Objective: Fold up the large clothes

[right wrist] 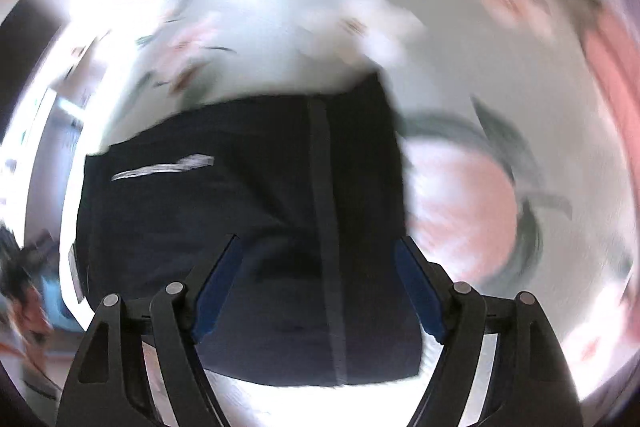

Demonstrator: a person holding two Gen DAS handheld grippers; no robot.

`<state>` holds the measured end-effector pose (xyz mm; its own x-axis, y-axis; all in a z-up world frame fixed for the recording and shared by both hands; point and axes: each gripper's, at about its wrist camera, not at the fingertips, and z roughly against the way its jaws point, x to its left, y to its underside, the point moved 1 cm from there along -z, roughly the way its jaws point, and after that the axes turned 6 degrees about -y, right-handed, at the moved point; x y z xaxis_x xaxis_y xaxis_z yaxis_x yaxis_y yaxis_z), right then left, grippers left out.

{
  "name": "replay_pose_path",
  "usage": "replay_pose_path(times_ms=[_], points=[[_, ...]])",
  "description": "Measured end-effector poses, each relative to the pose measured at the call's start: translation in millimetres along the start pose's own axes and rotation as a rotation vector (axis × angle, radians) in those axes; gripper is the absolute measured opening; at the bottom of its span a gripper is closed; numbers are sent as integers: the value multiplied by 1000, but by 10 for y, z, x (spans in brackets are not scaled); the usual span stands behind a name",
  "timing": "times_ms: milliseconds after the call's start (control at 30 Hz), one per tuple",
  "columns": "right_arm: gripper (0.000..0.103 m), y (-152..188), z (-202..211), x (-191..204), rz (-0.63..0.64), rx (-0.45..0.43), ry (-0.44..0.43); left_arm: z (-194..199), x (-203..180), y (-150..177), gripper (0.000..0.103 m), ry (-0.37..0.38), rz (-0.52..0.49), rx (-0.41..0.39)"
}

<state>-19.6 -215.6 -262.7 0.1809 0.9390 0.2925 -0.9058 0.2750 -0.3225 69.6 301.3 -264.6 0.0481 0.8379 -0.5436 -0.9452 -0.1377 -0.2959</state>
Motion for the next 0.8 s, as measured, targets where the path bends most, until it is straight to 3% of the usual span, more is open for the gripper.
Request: replay_pose_path(times_ms=[100,167,233,300,400,600,667,800], points=[[81,-136,-181,655,135,-30,-6,-419,-495,3,60,30,-109,58],[81,-244,-450,874,186,-22,9,-868,-718,65,60,-56,-172,105],[76,-316,-873,1202,191,11,15,-1253,-704,71,60,-160,-194,157],[75,-317,-1309,1167,142,97,36,-1491,-753,72,62,-242,-231,148],[83,-314,-1573,1059,60,102,17,-1596,-651,-14,64,-249,-191,161],[83,-334,-1450,1096,36,108,23,-1386,-750,-57,61,-246,-179,184],[77,-333,-1133,1135,-7,91,-1,-1057,-857,-13,60,-278,-224,156],[77,-257,-285,1272,0,-28,8,-254,-1125,154,60,-337,-317,71]])
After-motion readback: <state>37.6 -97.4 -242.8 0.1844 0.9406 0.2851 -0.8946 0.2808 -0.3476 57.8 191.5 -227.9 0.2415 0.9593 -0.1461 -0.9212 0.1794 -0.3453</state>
